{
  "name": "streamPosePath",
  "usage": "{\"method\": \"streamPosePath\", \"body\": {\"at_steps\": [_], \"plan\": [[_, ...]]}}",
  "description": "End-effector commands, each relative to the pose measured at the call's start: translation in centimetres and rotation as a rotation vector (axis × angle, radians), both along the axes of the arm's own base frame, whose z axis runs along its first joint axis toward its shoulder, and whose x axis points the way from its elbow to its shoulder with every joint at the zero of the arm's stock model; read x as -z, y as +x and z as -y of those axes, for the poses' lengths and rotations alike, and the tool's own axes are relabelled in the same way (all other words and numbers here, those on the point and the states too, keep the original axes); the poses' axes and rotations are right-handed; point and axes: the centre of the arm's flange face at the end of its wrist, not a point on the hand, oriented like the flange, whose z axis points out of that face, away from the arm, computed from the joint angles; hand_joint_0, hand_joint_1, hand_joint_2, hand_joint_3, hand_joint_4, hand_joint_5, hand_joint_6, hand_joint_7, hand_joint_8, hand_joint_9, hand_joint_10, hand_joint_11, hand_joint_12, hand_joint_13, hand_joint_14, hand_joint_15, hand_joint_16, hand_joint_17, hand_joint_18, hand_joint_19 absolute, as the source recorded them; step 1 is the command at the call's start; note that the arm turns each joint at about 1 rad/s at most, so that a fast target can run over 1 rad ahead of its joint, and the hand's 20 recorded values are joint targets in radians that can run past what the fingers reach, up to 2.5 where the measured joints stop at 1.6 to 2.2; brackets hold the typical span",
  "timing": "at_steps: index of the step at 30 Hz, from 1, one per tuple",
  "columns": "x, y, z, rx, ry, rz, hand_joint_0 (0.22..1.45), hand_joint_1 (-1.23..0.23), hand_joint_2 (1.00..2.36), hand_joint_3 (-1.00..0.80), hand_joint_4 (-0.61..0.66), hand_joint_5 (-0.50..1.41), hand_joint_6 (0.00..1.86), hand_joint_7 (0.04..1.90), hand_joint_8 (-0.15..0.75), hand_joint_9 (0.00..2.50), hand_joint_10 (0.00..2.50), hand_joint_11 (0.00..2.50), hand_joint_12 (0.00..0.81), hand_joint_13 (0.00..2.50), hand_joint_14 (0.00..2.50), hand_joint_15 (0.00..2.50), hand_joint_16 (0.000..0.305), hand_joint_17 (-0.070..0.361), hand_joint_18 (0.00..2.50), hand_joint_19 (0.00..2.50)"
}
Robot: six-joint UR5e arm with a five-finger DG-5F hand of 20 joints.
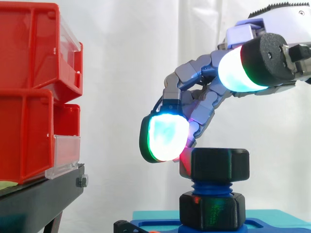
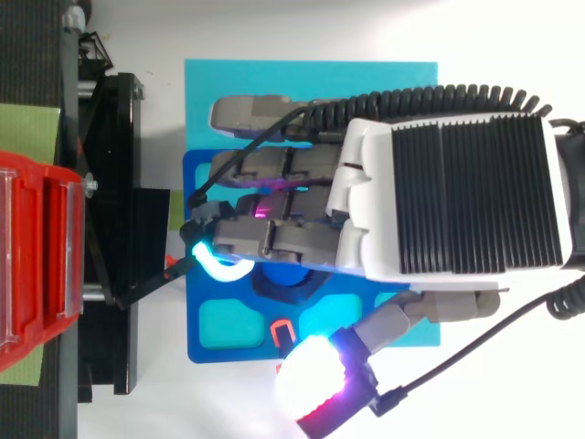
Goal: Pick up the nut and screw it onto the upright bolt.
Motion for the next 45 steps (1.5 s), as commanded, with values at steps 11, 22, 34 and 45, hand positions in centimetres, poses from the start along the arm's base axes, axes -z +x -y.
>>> {"method": "streamPosePath", "body": {"at_steps": [11, 22, 34, 45], "plan": [[0.2, -0.4, 2.8, 0.021, -0.001, -0.02, 0.53, -0.2, 1.0, -0.5, 0.23, -0.07, 0.5, 1.42, 0.277, 0.76, 0.0, 0.0, 0.279, 0.56, 0.0, 0.0, 0.023, 0.051, 0.16, 0.0], [0.2, -0.7, 4.8, 0.022, 0.002, -0.027, 0.54, -0.21, 1.0, -0.5, 0.17, -0.1, 0.76, 1.13, 0.307, 0.84, 0.0, 0.0, 0.262, 0.62, 0.0, 0.0, 0.02, 0.044, 0.24, 0.0], [-0.6, -0.5, 5.3, 0.017, 0.008, -0.007, 0.53, -0.19, 1.0, -0.5, 0.26, -0.11, 0.5, 1.15, 0.29, 0.82, 0.0, 0.0, 0.271, 0.59, 0.0, 0.0, 0.021, 0.048, 0.2, 0.0], [-1.6, -0.1, 5.2, 0.014, 0.017, 0.021, 0.52, -0.18, 1.0, -0.5, 0.21, -0.16, 0.5, 0.8, 0.27, 0.74, 0.0, 0.0, 0.291, 0.53, 0.0, 0.0, 0.025, 0.055, 0.13, 0.0]]}}
